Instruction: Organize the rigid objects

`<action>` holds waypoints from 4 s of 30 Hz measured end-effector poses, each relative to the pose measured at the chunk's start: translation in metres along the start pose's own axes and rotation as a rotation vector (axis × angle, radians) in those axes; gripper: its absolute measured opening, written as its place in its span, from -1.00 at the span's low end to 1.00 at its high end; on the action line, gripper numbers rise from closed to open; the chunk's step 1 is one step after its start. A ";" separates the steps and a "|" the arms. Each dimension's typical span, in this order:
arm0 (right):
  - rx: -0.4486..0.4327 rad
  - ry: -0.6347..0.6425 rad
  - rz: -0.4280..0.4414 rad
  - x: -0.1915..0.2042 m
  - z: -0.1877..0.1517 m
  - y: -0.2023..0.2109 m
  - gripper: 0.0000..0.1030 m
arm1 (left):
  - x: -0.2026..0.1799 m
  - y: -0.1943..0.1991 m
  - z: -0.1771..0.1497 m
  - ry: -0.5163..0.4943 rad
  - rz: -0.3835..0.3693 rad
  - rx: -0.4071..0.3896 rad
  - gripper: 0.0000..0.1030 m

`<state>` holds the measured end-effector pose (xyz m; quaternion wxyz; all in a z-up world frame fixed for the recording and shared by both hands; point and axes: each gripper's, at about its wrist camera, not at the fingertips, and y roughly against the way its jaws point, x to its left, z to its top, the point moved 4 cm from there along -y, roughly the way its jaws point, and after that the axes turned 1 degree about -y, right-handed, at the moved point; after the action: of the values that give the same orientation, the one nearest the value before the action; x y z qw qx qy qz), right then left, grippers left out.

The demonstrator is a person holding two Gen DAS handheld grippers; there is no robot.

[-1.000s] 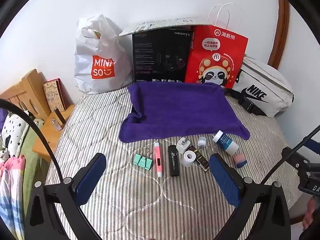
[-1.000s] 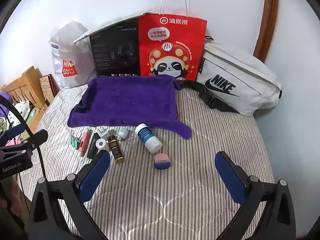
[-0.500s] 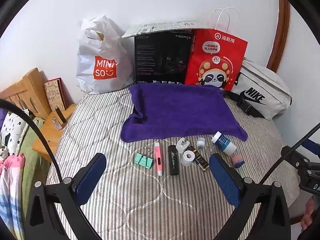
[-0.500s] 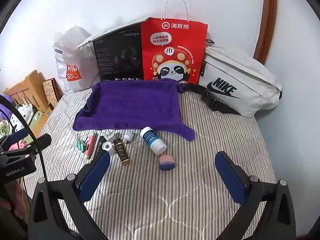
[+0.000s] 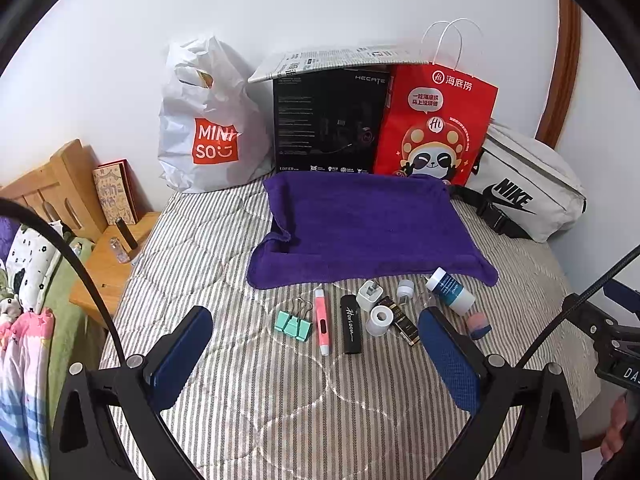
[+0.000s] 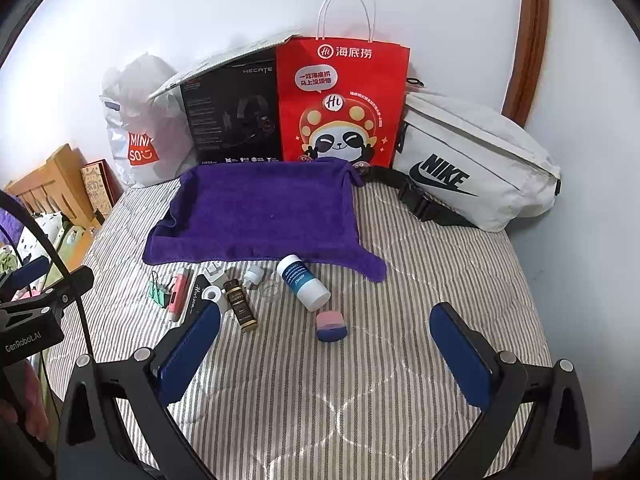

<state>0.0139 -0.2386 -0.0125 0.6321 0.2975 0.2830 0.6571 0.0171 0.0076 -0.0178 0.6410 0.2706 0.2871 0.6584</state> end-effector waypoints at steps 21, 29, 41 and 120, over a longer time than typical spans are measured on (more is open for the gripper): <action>-0.002 0.001 -0.001 0.002 0.000 0.001 1.00 | 0.003 -0.001 0.005 -0.001 -0.009 -0.005 1.00; 0.000 -0.001 -0.005 0.002 0.000 0.002 1.00 | 0.003 0.001 0.004 -0.002 -0.011 -0.006 1.00; -0.001 0.001 -0.010 0.002 0.000 0.002 1.00 | 0.002 0.002 0.003 -0.002 -0.016 -0.007 1.00; 0.087 -0.049 0.011 -0.028 -0.042 -0.101 0.97 | 0.037 -0.179 -0.061 -0.199 -0.087 0.107 0.62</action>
<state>0.0497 -0.2621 -0.1169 0.6219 0.3423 0.2940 0.6400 0.0950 0.0453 -0.1905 0.6790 0.3556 0.2684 0.5836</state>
